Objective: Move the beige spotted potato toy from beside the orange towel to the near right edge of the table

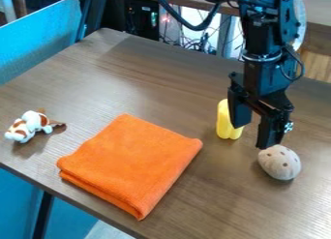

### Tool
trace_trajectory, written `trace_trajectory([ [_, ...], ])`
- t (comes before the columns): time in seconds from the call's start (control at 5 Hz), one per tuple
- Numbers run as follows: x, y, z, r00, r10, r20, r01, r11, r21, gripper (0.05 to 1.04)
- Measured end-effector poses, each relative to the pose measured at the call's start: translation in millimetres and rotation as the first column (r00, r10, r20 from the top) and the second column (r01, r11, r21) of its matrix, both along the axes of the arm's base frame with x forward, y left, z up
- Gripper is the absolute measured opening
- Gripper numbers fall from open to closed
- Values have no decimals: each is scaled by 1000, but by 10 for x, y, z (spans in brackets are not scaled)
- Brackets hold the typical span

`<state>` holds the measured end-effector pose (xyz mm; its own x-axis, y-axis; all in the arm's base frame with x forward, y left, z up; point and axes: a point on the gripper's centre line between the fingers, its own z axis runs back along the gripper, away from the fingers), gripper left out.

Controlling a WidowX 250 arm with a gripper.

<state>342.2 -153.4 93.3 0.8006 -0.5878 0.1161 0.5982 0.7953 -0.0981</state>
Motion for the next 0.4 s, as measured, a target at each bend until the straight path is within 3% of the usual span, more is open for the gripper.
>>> trace_trajectory([
  [0.2,-28,8,-154,999,0,-40,1,1000,14,1000],
  [0.4,-11,-61,-177,999,-21,-31,21,1000,-1,1000],
])
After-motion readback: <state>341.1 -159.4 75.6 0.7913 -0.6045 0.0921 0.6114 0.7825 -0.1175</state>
